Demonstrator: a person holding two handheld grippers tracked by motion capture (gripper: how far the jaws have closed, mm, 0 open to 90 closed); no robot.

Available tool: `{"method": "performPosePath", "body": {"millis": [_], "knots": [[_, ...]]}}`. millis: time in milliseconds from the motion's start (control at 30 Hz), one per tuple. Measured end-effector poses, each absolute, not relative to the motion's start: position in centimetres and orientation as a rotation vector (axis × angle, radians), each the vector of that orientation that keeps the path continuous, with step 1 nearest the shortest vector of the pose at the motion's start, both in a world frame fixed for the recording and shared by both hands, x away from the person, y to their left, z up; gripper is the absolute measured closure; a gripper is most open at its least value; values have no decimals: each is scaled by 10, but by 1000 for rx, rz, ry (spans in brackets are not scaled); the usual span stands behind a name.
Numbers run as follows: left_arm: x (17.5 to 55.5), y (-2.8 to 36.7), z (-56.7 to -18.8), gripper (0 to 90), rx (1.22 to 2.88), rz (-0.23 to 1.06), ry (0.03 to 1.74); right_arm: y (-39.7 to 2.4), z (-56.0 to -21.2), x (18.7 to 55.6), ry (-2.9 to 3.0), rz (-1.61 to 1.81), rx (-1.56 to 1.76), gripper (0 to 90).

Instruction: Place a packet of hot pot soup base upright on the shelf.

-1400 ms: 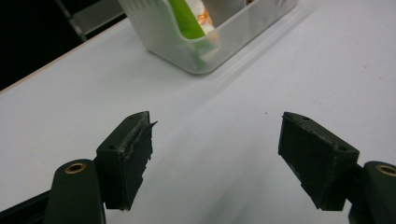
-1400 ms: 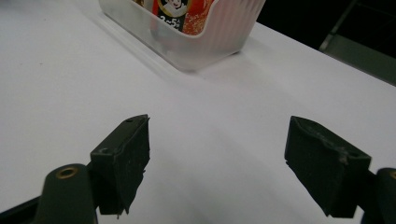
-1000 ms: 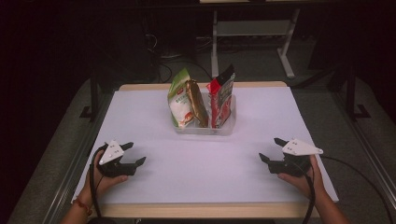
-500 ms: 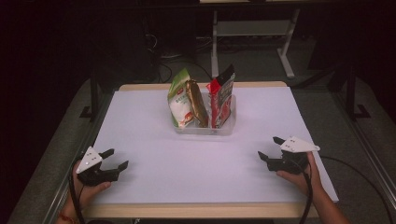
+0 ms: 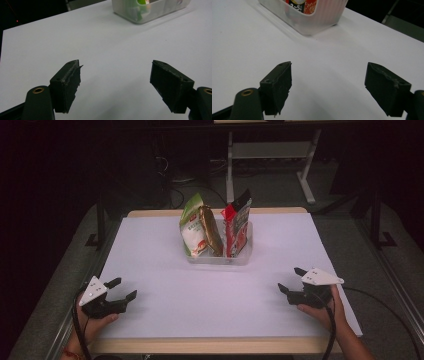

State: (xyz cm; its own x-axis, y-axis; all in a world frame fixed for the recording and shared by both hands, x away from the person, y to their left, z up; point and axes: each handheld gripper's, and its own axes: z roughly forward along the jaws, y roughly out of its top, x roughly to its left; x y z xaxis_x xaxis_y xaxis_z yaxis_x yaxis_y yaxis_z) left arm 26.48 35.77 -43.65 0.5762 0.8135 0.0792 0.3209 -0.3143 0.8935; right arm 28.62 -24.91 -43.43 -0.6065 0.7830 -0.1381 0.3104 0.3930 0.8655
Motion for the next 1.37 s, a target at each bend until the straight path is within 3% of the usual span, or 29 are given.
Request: {"method": "performPosePath", "body": {"millis": [1367], "knots": [[273,351,-439,235,1904,661,908,-249,-438,284,2139,1147,937,211]]}}
